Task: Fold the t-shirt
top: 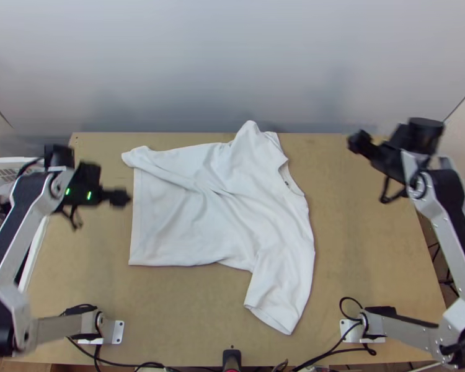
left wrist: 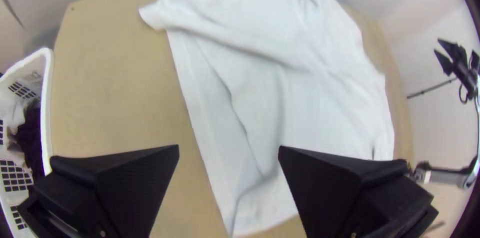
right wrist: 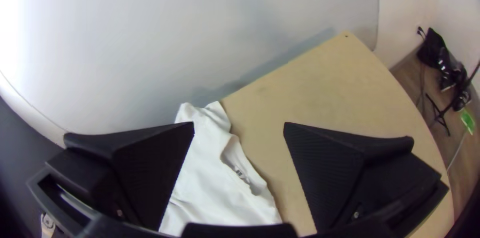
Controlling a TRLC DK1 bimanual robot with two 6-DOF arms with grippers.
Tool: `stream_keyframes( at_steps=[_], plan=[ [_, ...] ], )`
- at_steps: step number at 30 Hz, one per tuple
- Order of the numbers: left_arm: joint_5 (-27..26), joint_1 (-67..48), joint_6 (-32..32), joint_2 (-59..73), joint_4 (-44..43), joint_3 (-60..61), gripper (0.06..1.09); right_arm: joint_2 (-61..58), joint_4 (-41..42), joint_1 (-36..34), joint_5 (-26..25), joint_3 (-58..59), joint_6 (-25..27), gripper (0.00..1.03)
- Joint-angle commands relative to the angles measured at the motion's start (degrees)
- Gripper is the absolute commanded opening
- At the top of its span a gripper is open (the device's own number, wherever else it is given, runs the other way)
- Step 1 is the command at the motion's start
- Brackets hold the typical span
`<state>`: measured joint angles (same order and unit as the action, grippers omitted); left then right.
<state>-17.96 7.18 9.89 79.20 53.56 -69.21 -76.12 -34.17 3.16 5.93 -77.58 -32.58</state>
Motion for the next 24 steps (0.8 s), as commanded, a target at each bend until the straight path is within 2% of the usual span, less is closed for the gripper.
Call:
stream_keyframes(
  at_steps=[1, 3, 5, 7, 9, 12, 13, 21, 24],
  plan=[
    [-3.31, 0.47, 17.18, -8.27, 22.2, 11.2, 0.99, 6.68, -8.37, -2.98, 2.68, 2.35, -1.61, 0.67],
    [-5.07, 0.47, 19.03, -9.41, 23.34, 14.01, 0.93, 8.18, -8.37, -3.42, 2.94, 3.67, -1.88, 0.65],
    [-6.04, 0.38, 19.82, -9.59, 22.99, 16.83, 0.8, 9.5, -8.28, -3.42, 3.21, 4.54, -1.88, 0.63],
    [-6.65, 0.64, 18.76, -10.12, 18.42, 19.46, 0.65, 10.64, -8.01, -3.25, 3.21, 5.07, -2.14, 0.58],
    [-8.59, 0.73, 18.59, -11.35, 15.52, 21.05, 0.59, 11.69, -7.49, -3.25, 3.21, 5.6, -2.14, 0.58],
    [-12.28, 0.99, 16.92, -12.31, 10.51, 22.01, 0.31, 12.48, -7.4, -3.25, 3.21, 6.39, -2.14, 0.58],
    [-13.25, 0.91, 14.98, -12.4, 7.61, 22.54, 0.27, 12.84, -7.4, -3.33, 3.21, 6.74, -2.14, 0.58],
    [-13.51, 0.82, 12.35, -7.13, 0.76, 26.41, 0.3, 14.68, -7.4, -3.33, 3.38, 8.59, -1.96, 0.59],
    [-12.72, 0.73, 12.96, -5.02, 0.58, 26.85, 0.44, 15.38, -7.4, -3.33, 3.65, 8.94, -1.44, 0.59]
  ],
)
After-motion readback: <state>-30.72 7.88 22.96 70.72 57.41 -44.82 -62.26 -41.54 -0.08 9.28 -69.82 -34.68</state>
